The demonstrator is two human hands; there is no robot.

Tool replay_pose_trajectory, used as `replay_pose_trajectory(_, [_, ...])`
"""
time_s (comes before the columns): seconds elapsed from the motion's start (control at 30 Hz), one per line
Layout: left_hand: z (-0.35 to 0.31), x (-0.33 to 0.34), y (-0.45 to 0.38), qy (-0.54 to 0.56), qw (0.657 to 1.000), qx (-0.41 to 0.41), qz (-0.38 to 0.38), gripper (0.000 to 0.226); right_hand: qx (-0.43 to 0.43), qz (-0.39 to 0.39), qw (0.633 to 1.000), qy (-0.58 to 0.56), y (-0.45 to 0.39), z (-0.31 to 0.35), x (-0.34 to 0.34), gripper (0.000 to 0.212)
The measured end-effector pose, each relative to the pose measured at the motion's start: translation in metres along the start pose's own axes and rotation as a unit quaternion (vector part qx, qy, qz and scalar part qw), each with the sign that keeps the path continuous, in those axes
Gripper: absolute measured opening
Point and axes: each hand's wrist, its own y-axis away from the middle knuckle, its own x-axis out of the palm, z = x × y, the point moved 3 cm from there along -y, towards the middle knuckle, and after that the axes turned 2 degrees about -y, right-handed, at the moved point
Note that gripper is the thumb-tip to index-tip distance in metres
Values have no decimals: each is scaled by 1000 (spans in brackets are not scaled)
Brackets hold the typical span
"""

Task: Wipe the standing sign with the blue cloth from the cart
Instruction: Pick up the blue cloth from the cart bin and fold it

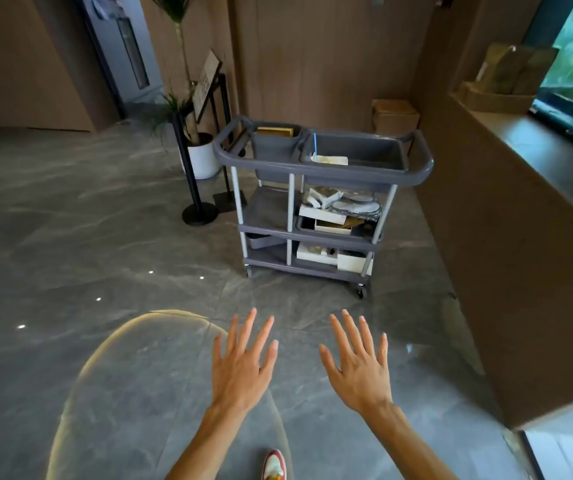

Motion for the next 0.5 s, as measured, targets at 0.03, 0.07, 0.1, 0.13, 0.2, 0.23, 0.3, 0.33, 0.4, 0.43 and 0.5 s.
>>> replay_pose_trajectory(0.03, [5, 0, -17, 11, 1000, 0, 10, 59, 2, -6, 1000, 1, -13, 3, -3, 68])
replay_pose_trajectory(0.07, [10, 1, -29, 5, 1000, -2, 7, 59, 7, -9, 1000, 0, -24, 4, -3, 68])
replay_pose_trajectory(0.1, [14, 1, -45, -10, 1000, 2, 1, 57, 15, -11, 1000, 7, -38, 8, -5, 68])
replay_pose_trajectory(0.13, [20, 4, -63, -1, 1000, -1, -3, 56, 26, -13, 1000, 0, -52, 8, -5, 67])
replay_pose_trajectory(0.2, [23, 7, -89, -1, 1000, 16, -5, 55, 30, -17, 999, -1, -78, 14, -7, 68])
replay_pose_trajectory(0.23, [24, 7, -98, -3, 1000, 23, -6, 56, 33, -21, 999, 0, -88, 15, -8, 68])
replay_pose_trajectory(0.3, [30, 11, -123, -3, 999, 35, 3, 59, 34, -19, 999, -5, -113, 21, -9, 69])
replay_pose_trajectory(0.33, [33, 14, -135, -2, 999, 38, 8, 59, 33, -14, 999, -6, -125, 23, -9, 69])
replay_pose_trajectory(0.4, [35, 17, -153, -3, 999, 48, 7, 59, 31, -8, 999, 3, -142, 27, -10, 69])
replay_pose_trajectory(0.43, [36, 19, -161, -1, 999, 50, 9, 58, 33, -11, 999, 6, -150, 28, -10, 69])
replay_pose_trajectory(0.5, [35, 23, -182, 5, 998, 56, 15, 57, 36, -16, 999, 6, -168, 29, -12, 69])
